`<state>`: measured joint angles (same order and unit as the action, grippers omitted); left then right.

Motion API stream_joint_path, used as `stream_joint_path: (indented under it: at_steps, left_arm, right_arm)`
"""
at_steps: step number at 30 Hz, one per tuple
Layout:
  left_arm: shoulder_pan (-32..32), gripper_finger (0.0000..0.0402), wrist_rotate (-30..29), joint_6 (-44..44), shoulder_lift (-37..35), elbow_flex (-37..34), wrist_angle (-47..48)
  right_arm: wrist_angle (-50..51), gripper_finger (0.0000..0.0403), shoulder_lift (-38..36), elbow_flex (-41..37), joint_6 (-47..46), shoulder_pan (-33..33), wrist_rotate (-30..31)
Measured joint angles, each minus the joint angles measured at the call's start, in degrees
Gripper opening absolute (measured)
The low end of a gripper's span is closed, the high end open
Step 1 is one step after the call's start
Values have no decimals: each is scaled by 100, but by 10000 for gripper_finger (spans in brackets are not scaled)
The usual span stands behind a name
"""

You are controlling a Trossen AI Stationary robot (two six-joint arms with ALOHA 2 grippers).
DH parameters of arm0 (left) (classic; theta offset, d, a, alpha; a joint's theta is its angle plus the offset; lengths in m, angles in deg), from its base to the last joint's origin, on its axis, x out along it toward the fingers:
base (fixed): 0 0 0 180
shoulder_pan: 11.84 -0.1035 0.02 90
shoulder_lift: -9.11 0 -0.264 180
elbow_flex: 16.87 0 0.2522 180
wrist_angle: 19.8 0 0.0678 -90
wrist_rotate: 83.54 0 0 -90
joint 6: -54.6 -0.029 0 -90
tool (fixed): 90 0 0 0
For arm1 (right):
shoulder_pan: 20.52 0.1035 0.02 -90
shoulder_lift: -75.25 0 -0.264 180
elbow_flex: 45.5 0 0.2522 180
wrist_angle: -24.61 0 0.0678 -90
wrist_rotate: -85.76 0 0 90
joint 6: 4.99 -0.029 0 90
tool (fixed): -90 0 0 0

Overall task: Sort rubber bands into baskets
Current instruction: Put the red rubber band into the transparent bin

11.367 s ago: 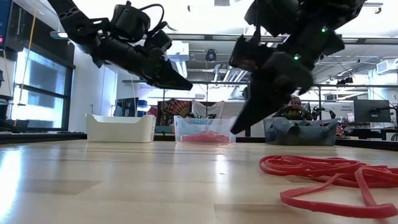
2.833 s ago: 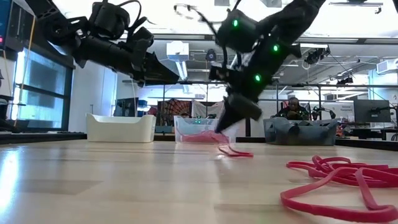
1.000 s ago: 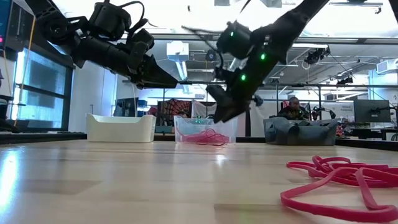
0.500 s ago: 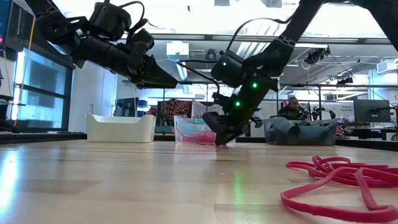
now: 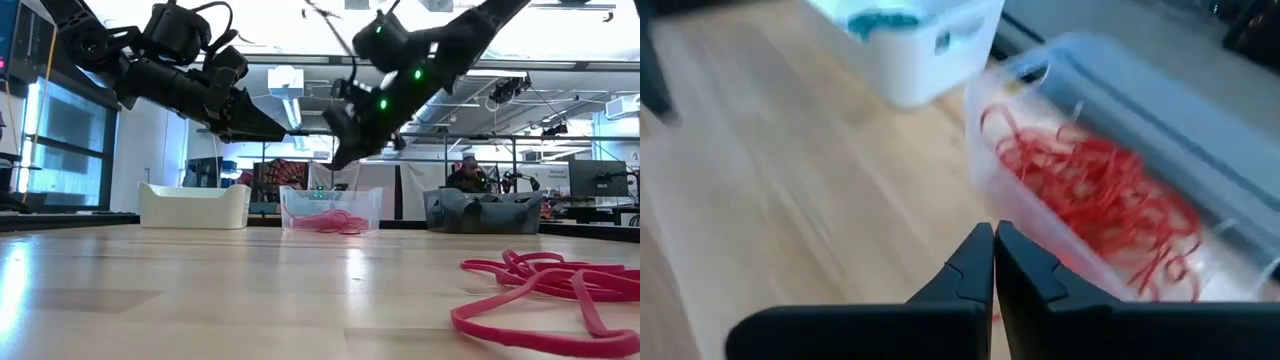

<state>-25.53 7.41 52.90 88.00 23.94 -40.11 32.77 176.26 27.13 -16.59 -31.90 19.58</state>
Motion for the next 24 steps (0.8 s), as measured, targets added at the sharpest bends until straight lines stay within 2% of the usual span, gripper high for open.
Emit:
stream_joint_path:
  at_steps: [5,10,15,19,24]
  left_arm:
    - [2,141,0,0,0,0,-11]
    - [2,141,-2,0,0,0,-9]
    - [2,141,-4,0,0,0,-7]
    - [2,141,-5,0,0,0,-7]
    - [2,141,-13,-52,0,0,-9]
  right_arm:
    - [-90,1,-323,0,297,-251,-90]
    - [-8,2,-306,2,136,-450,-1091]
    - [615,32,-330,2,116,-374,-1515]
    - [1109,80,-294,2,-189,-261,-1418]
    - [880,137,-213,-281,-485,-203,-638]
